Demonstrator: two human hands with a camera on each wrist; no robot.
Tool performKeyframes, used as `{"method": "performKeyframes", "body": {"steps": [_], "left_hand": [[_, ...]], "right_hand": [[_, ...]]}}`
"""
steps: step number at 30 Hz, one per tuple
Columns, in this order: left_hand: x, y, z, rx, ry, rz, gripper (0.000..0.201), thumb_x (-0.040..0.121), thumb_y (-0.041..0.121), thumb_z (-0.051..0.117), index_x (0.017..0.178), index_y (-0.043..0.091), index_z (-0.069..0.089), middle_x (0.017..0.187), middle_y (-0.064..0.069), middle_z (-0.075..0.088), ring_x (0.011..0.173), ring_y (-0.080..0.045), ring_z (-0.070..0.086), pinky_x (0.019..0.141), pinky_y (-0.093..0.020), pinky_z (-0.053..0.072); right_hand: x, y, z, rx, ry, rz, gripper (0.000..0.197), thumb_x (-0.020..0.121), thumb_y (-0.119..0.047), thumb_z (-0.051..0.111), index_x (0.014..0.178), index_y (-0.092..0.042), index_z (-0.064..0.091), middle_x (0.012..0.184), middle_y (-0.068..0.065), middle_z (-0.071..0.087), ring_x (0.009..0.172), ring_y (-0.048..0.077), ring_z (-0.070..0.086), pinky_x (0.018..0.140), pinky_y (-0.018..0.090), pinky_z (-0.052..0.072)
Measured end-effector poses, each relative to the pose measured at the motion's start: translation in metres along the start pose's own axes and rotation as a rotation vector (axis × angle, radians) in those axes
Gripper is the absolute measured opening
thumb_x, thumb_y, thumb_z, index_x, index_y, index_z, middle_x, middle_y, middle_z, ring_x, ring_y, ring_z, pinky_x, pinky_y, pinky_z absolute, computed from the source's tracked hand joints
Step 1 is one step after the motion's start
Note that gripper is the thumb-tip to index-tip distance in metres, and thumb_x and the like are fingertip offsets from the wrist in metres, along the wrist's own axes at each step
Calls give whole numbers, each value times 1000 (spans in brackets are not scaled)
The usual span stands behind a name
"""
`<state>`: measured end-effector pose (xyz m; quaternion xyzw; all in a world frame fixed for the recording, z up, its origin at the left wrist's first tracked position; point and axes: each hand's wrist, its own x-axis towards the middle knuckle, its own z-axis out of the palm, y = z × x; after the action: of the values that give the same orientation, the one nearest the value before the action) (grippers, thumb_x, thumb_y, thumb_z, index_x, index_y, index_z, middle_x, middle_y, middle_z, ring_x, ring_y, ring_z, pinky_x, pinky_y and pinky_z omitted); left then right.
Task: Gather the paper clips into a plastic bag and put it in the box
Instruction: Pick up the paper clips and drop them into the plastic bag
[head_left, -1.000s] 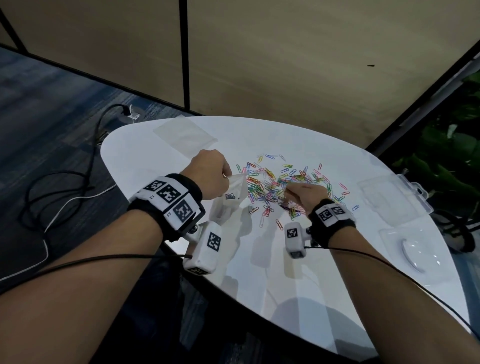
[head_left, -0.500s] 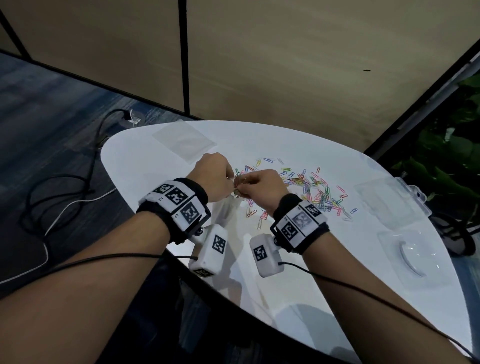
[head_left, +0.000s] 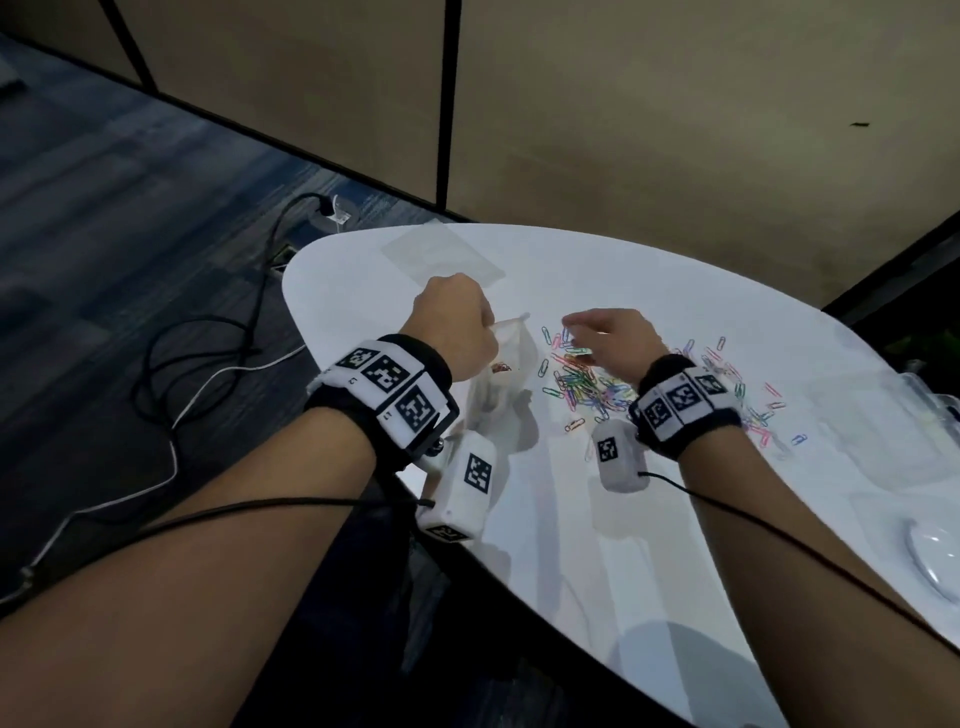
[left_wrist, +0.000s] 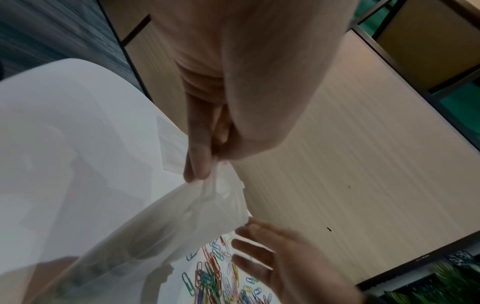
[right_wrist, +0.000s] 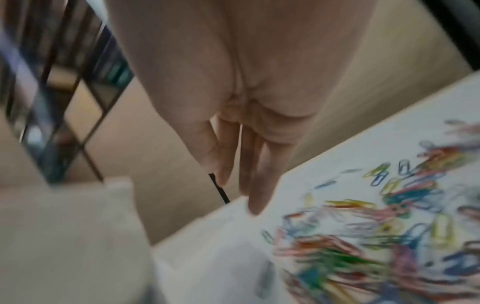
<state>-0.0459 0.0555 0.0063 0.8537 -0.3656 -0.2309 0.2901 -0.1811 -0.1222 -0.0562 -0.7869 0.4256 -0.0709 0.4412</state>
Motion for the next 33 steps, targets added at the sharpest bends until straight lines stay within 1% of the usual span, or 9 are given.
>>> {"method": "performKeyframes", "body": {"steps": [3,5,12,14,17,19,24,28,33], "left_hand": [[2,-8,-4,-10,14,-12,25,87,4,57,106,9,72,103,-14,71,99,-27,70,89,-37,58],[3,-12,-6,-26,6,-15,25,87,4,58,106,9,73,107,-13,71,98,-29,71,88,-39,59],[5,-11,-6,-19,-21,-4,25,85,5,58,102,12,75,104,-12,72,93,-29,72,86,-39,60],[4,-10,-5,-23,-27,-5,27,85,4,57,104,12,74,107,-12,70,93,-29,72,86,-39,60],[1,-7,-2,-11,-42,9,27,85,4,56,104,11,73,107,-12,70,92,-29,72,86,-39,60],[-1,-4,-1,0,-53,22,26,85,4,56,102,11,74,105,-12,71,91,-29,72,87,-39,59],[-3,0,1,0,-71,37,26,84,3,56,101,10,74,103,-12,71,92,-30,71,88,-39,59],[-2,2,3,0,-78,48,23,85,3,57,99,10,75,102,-11,72,91,-30,71,86,-40,59],[-1,3,5,-12,-78,48,22,85,3,57,98,9,75,101,-11,72,89,-29,72,85,-40,60]], "right_hand": [[27,14,29,-562,-144,-68,48,100,-31,48,147,-19,41,158,7,32,142,25,36,115,34,28],[39,19,47,-738,-254,-121,55,101,-31,43,150,-10,30,161,14,17,147,28,23,119,40,24],[14,50,68,-1226,-257,-288,62,100,-35,39,154,-15,15,163,8,9,150,30,10,118,55,13],[3,61,60,-1228,-209,-257,60,99,-25,45,153,-19,19,161,6,16,147,37,16,114,58,21],[0,72,47,-1064,-124,-299,30,92,-10,54,122,-12,57,125,12,55,111,32,57,88,40,52],[-3,70,40,-997,-50,-286,15,91,-5,55,99,-7,67,102,11,64,91,27,63,79,34,54],[-6,70,23,-787,100,-50,17,90,-2,57,84,-6,72,85,8,68,77,21,65,72,26,55],[-9,77,-6,-89,234,245,9,84,-10,74,90,-15,77,82,-2,73,72,14,70,72,23,57],[-30,42,-22,928,222,285,22,82,5,71,104,8,68,105,23,72,89,25,74,84,30,60]]}}
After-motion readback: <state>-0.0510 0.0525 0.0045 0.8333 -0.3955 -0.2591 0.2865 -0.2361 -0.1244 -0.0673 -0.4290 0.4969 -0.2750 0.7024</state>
